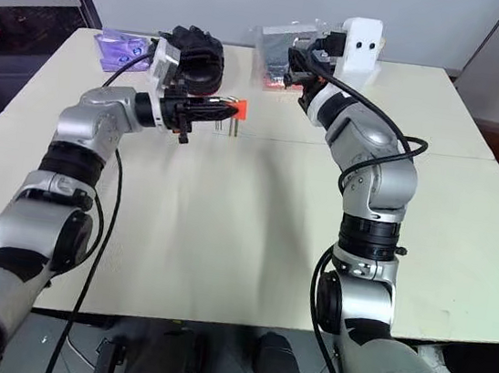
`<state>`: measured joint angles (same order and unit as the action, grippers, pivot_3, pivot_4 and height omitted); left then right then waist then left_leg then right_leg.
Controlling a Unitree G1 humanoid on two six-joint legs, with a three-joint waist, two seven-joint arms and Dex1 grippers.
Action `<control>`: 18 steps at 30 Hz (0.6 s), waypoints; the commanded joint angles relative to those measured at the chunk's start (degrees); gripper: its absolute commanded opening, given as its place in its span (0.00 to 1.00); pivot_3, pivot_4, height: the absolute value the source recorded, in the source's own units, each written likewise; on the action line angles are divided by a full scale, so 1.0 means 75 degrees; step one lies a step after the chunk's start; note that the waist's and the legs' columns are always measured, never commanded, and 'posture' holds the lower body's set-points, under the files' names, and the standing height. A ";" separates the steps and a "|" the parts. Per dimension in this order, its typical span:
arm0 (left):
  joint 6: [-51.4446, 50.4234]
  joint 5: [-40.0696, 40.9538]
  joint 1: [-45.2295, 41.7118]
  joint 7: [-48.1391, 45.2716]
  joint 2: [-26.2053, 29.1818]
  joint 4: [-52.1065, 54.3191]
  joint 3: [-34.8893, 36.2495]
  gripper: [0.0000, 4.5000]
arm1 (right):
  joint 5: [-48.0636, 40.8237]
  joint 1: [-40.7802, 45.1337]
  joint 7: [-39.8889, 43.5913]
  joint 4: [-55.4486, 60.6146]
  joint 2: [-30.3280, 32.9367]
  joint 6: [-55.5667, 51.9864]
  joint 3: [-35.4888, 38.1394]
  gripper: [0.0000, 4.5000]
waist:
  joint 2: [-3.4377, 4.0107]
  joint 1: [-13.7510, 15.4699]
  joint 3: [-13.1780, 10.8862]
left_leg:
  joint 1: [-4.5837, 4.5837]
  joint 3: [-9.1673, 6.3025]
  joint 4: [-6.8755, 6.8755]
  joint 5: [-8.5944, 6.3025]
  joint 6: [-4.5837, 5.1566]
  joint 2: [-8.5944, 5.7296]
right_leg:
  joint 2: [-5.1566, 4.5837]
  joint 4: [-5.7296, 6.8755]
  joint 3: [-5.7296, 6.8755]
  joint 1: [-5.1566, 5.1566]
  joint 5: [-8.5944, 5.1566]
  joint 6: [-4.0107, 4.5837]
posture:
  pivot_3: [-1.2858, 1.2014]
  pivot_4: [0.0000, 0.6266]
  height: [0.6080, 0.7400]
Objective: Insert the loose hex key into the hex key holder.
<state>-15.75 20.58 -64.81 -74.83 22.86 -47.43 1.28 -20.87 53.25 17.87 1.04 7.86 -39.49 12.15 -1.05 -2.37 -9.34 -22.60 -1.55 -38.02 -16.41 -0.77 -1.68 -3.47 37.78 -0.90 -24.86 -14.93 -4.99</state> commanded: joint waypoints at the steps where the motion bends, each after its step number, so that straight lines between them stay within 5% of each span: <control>1: 0.0426 -0.0111 -0.0624 -0.0189 -0.0140 -0.0399 0.0077 0.00 | -0.0242 0.0262 0.0011 0.0302 -0.0224 0.0566 -0.0131 0.01 | 0.0000 -0.0001 0.0000 | -0.0001 0.0000 0.0000 0.0000 0.0000 0.0000 | 0.0001 0.0000 0.0000 -0.0001 0.0000 0.0000 | 0.52 0.24 1.00; 18: 0.1354 -0.0520 -0.1377 -0.0248 -0.0251 -0.1819 0.0338 0.00 | -0.0556 0.0123 -0.0158 0.0651 -0.0384 0.0718 -0.0576 0.01 | -0.0001 -0.0006 -0.0001 | -0.0006 0.0001 0.0000 0.0000 0.0000 0.0001 | 0.0001 0.0007 0.0000 -0.0005 0.0000 0.0000 | 0.52 0.24 1.00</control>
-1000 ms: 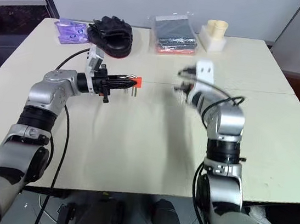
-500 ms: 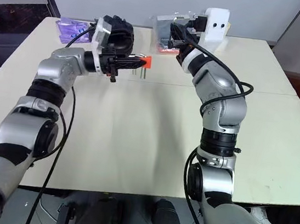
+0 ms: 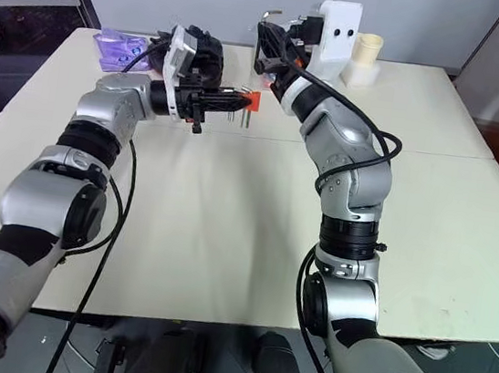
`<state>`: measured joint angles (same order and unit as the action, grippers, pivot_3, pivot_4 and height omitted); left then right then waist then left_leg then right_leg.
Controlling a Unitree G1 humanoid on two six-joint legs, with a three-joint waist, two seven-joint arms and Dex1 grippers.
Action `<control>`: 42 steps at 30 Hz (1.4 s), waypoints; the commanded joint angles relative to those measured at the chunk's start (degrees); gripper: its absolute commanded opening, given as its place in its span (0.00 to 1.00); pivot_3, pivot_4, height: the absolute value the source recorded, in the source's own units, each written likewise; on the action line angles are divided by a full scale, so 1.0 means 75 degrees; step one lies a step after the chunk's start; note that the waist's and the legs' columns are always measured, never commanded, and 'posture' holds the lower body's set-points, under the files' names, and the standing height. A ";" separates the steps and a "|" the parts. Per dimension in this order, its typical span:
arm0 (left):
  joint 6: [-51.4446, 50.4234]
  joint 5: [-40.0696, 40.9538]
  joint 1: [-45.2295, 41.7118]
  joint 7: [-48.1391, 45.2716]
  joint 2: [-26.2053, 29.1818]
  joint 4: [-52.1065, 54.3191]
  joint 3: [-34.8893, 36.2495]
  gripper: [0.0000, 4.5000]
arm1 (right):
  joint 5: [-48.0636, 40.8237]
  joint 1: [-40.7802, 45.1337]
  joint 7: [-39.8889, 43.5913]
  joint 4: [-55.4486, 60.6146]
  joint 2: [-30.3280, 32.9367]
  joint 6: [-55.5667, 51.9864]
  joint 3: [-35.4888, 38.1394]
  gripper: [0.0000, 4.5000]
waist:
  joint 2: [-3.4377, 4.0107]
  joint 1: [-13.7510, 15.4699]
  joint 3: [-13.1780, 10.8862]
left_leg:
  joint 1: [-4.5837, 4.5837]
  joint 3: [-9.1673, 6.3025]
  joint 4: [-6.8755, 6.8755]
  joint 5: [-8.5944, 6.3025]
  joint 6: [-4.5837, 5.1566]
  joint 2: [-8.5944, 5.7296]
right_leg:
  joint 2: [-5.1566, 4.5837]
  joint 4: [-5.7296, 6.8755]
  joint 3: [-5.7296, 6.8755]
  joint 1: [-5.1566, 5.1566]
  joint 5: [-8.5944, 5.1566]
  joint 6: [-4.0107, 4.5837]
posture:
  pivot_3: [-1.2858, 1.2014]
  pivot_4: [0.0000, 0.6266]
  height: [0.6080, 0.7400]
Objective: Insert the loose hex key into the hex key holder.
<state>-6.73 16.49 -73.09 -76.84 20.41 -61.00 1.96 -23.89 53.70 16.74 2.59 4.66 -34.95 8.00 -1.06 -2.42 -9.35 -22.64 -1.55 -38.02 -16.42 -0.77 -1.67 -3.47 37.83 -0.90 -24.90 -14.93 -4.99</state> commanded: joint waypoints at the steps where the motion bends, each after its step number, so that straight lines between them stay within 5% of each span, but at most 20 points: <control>1: 0.0150 0.0026 -0.0302 0.0028 0.0072 -0.0032 0.0273 0.00 | -0.0154 0.0032 -0.0004 0.0451 0.0050 0.0112 -0.0040 0.01 | 0.0000 -0.0002 0.0000 | 0.0000 0.0000 0.0000 0.0000 0.0000 0.0000 | 0.0000 0.0000 0.0000 0.0000 0.0000 0.0000 | 0.52 0.24 1.00; 42: 0.0451 -0.0143 -0.0323 0.0206 -0.0025 -0.0176 0.0431 0.00 | -0.0273 -0.0351 -0.0155 0.0548 0.0022 0.0153 -0.0240 0.01 | 0.0000 -0.0004 0.0000 | 0.0000 0.0000 0.0000 0.0000 0.0000 0.0000 | 0.0004 0.0007 0.0000 -0.0001 0.0000 0.0000 | 0.52 0.24 1.00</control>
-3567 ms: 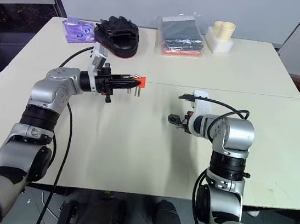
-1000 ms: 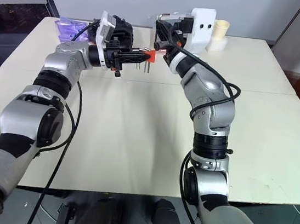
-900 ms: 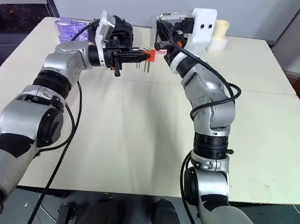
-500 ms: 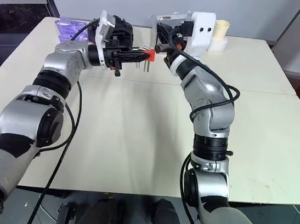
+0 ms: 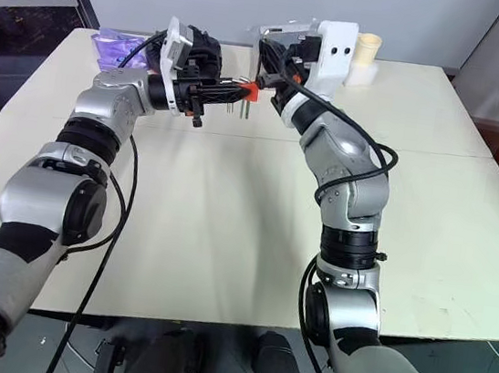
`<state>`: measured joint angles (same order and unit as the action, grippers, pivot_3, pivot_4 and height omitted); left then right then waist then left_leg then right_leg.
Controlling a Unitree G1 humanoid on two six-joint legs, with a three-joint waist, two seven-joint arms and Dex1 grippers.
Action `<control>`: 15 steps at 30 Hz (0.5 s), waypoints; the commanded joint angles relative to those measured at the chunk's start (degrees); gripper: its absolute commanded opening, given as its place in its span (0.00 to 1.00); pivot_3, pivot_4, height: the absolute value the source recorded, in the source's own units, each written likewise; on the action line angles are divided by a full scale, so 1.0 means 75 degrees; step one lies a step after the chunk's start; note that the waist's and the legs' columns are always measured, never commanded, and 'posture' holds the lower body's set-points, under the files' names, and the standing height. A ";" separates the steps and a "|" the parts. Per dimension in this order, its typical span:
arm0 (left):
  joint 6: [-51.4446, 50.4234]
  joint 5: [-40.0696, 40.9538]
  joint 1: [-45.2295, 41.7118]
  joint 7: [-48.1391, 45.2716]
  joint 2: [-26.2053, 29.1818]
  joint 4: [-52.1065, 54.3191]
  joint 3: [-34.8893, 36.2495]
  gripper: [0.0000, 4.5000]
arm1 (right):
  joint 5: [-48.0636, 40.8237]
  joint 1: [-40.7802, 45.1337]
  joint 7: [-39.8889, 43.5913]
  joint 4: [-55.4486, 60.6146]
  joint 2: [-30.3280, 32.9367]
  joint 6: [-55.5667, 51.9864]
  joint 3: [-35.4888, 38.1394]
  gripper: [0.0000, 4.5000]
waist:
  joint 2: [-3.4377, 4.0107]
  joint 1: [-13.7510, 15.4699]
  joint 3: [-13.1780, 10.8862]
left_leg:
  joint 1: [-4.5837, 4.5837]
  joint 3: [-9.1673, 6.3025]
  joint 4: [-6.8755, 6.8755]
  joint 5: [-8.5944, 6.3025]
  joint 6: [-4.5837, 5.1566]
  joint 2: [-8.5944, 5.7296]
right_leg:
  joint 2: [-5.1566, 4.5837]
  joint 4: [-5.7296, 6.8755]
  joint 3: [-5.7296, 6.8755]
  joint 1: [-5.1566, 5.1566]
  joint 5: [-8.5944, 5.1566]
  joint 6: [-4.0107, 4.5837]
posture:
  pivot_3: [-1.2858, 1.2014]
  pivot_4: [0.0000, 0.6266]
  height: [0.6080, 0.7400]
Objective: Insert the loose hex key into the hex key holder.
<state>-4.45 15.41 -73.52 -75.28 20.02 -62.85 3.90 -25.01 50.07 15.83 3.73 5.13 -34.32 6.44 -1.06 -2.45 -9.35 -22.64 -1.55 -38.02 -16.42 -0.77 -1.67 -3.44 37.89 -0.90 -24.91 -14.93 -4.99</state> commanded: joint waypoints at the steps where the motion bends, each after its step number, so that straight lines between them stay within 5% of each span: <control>1: 0.0146 0.0006 -0.0274 0.0003 0.0020 0.0066 0.0176 0.00 | -0.0132 0.0126 -0.0043 0.0406 -0.0041 0.0065 -0.0042 0.01 | 0.0000 0.0001 0.0000 | 0.0000 0.0000 0.0000 0.0000 0.0000 0.0000 | 0.0000 0.0000 0.0000 0.0000 0.0000 0.0000 | 0.52 0.24 1.00; 15: -0.0030 0.0083 -0.0237 -0.0099 0.0106 0.0229 0.0220 0.00 | 0.0012 -0.0002 0.0026 0.0066 0.0091 0.0371 -0.0067 0.01 | 0.0000 -0.0001 0.0000 | 0.0000 0.0000 0.0000 0.0000 0.0000 0.0000 | 0.0007 0.0001 0.0000 0.0000 0.0000 0.0000 | 0.52 0.24 1.00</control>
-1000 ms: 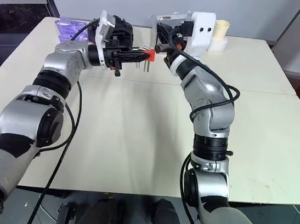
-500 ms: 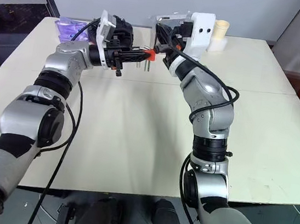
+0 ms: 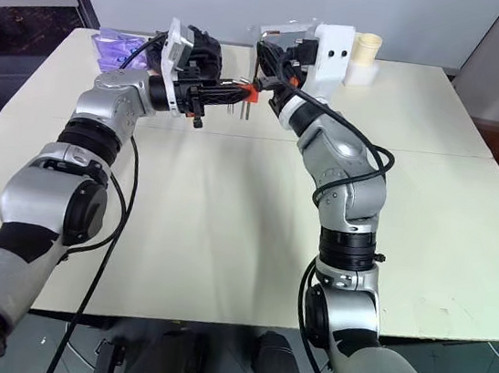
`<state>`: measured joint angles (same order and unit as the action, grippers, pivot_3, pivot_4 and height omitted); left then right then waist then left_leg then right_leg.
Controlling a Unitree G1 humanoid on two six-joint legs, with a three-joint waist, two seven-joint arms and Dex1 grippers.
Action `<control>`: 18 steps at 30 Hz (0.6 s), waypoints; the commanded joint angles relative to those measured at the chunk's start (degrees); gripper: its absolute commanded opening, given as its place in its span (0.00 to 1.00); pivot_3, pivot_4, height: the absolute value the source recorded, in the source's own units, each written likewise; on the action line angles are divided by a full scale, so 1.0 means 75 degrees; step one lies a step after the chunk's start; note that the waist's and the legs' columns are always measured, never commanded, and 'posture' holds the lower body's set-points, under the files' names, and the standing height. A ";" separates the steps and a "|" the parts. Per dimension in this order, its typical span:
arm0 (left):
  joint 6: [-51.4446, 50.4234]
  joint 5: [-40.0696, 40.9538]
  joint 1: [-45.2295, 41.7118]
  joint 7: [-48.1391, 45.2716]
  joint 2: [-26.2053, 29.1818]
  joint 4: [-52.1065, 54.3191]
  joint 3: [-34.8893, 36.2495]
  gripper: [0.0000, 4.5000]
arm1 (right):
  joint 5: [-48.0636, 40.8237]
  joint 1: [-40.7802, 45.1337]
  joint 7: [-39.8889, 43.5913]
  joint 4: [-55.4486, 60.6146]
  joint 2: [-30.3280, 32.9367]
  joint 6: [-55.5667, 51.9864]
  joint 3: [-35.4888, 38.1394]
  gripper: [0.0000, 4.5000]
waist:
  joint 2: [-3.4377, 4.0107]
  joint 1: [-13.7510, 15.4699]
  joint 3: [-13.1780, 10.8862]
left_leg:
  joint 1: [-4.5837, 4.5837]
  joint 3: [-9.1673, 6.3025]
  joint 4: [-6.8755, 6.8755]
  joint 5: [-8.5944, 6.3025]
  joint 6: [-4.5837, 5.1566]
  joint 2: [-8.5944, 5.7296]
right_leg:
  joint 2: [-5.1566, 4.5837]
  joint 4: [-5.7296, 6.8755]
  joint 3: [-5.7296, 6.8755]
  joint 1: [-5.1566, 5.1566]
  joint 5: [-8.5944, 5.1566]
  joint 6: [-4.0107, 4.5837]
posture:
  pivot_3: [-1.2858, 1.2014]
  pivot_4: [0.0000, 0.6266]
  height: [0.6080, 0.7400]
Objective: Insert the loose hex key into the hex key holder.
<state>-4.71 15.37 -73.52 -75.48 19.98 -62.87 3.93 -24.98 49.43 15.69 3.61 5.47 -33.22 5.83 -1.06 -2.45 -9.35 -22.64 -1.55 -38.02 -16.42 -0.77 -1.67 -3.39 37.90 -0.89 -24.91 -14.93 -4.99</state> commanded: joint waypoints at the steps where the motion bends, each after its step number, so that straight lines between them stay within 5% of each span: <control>1: -0.0008 0.0096 -0.0228 -0.0069 0.0118 0.0250 0.0225 0.00 | 0.0015 0.0093 0.0055 0.0050 0.0064 0.0249 0.0018 0.01 | 0.0000 -0.0003 0.0000 | 0.0000 0.0000 0.0000 0.0000 0.0000 0.0000 | 0.0001 0.0000 0.0000 0.0000 0.0000 0.0000 | 0.52 0.24 1.00; 18: -0.0015 0.0113 -0.0238 0.0048 0.0104 0.0288 0.0299 0.00 | 0.0114 -0.0108 0.0336 -0.0009 0.0269 0.0174 -0.0289 0.01 | 0.0000 0.0001 0.0000 | 0.0000 0.0000 0.0000 0.0000 0.0000 0.0000 | 0.0004 0.0001 0.0000 0.0000 0.0000 0.0000 | 0.52 0.24 1.00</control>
<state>-5.54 15.41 -73.52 -75.15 20.11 -62.82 4.40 -24.13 48.34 17.77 2.42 7.29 -32.17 3.76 -1.06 -2.44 -9.35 -22.64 -1.55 -38.03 -16.42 -0.77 -1.67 -3.36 37.90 -0.89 -24.91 -14.93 -4.99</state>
